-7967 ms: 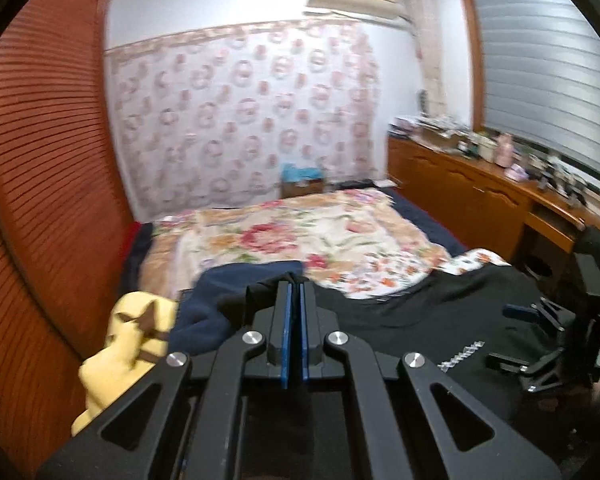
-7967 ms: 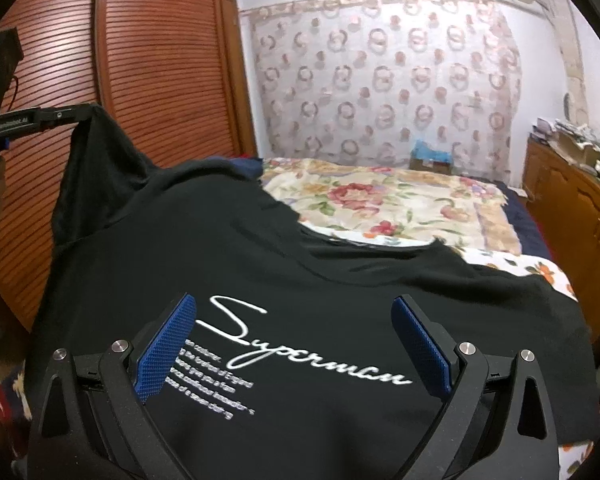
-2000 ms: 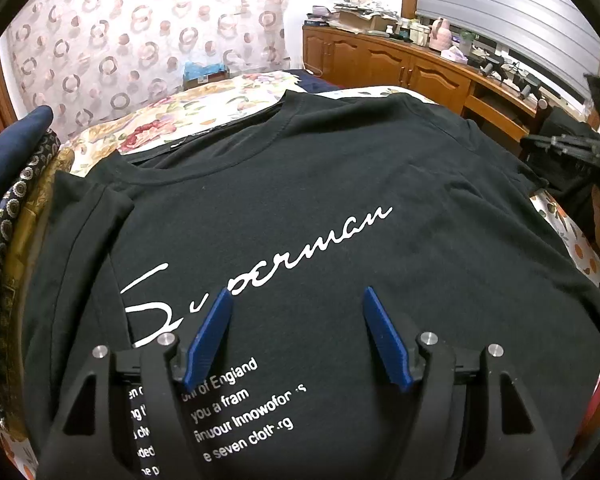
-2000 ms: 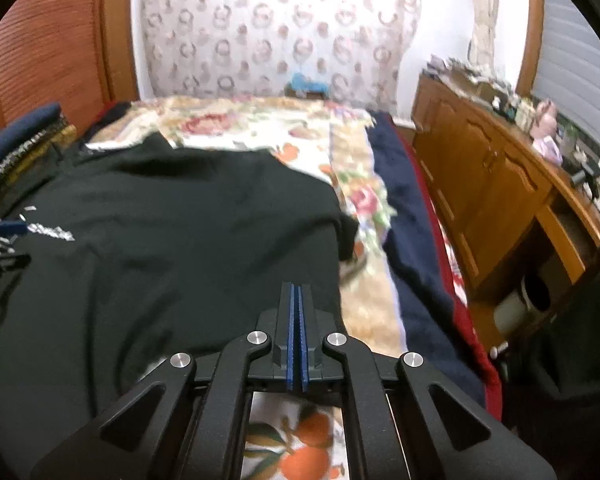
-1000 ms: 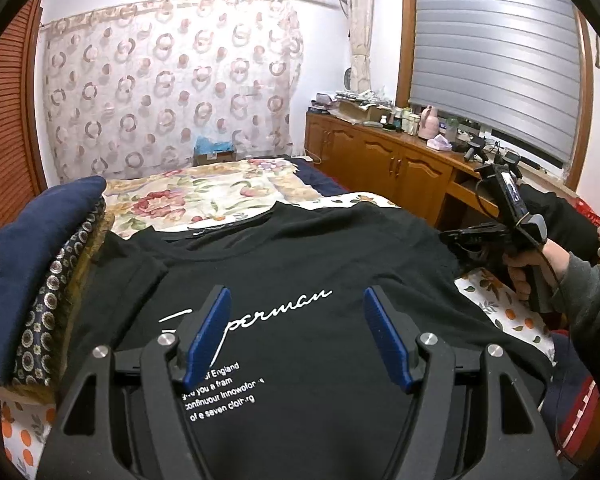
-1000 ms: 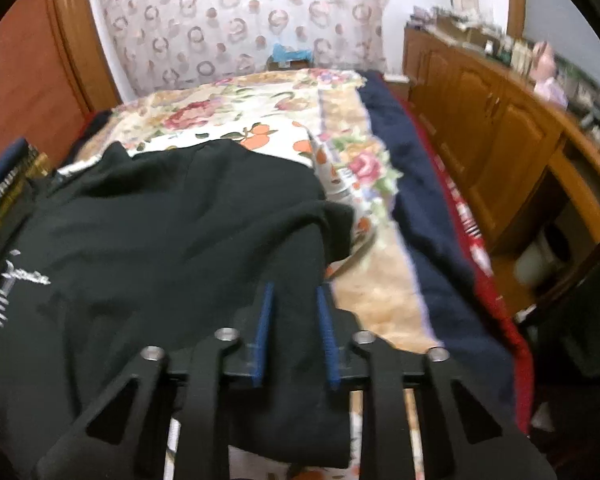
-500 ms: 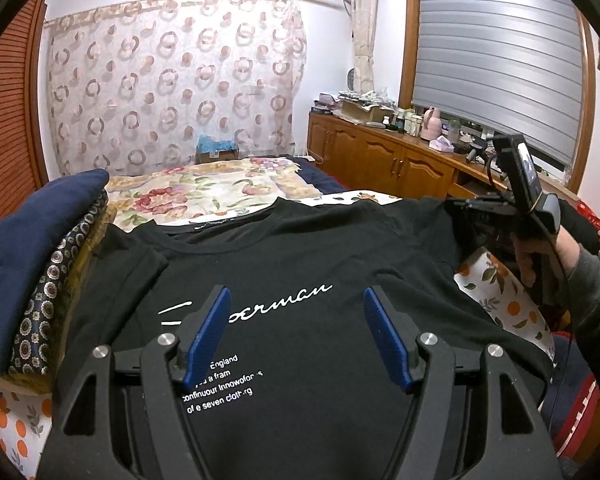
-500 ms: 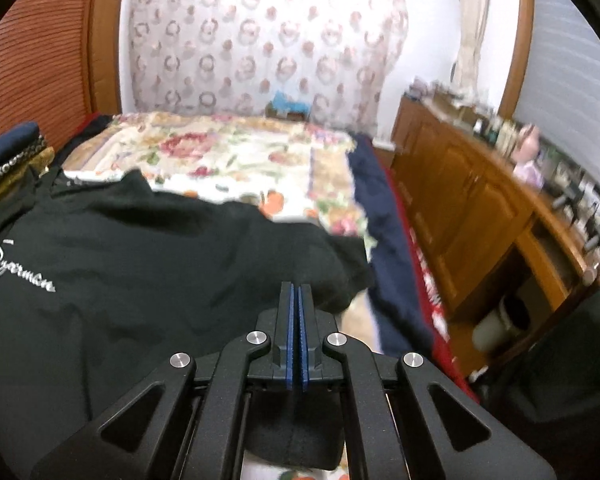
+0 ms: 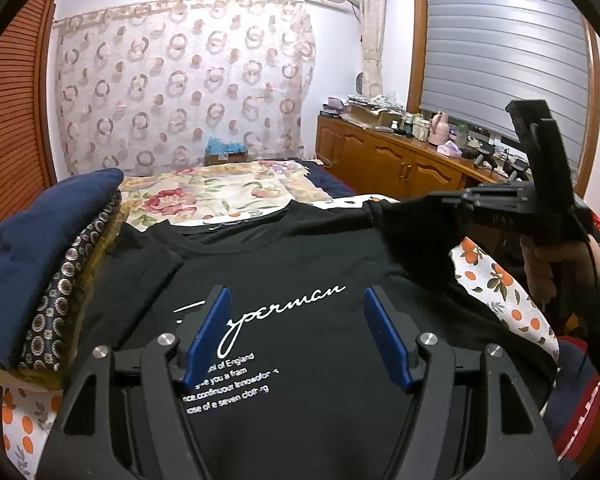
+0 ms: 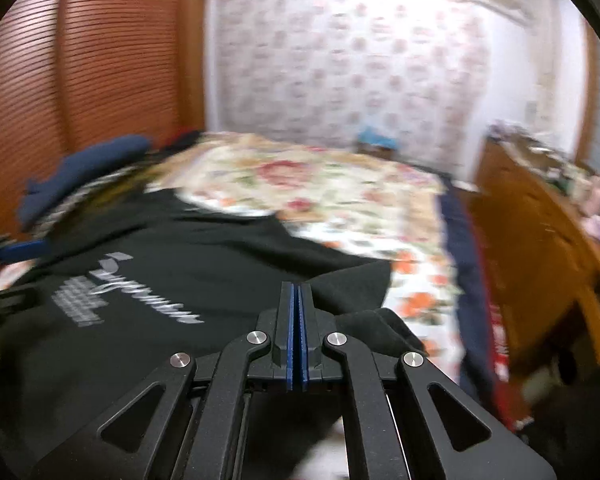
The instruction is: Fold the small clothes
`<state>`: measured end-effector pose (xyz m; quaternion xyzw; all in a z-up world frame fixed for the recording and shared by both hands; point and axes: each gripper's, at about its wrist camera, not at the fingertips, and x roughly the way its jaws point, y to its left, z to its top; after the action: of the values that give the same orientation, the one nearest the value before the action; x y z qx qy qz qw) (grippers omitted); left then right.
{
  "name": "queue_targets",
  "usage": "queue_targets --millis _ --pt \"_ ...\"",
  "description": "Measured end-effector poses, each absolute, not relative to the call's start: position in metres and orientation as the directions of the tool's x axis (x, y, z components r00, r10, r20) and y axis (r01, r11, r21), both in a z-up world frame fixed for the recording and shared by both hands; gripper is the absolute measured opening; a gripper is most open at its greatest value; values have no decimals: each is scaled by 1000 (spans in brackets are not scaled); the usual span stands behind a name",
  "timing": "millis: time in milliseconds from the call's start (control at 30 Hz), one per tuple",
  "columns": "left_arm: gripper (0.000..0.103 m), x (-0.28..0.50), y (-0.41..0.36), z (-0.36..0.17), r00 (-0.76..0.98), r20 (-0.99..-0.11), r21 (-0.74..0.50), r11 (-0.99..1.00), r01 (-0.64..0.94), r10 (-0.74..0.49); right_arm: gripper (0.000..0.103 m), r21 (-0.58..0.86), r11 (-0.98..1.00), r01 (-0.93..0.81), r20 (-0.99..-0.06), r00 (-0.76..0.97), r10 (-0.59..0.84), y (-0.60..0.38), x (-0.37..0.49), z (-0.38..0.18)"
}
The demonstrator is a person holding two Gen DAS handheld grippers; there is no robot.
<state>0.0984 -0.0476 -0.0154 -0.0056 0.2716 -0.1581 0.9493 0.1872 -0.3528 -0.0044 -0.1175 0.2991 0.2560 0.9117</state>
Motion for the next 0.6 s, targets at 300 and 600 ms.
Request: queue_targets --millis 300,600 --pt "69 101 -44 -20 787 -529 -119 946 300 -316 38 -67 860 -506 -631 689 356 -359 187 -17" --pt "69 99 -45 -21 789 -518 -122 941 315 -331 40 4 912 -410 -722 630 286 -395 223 -52"
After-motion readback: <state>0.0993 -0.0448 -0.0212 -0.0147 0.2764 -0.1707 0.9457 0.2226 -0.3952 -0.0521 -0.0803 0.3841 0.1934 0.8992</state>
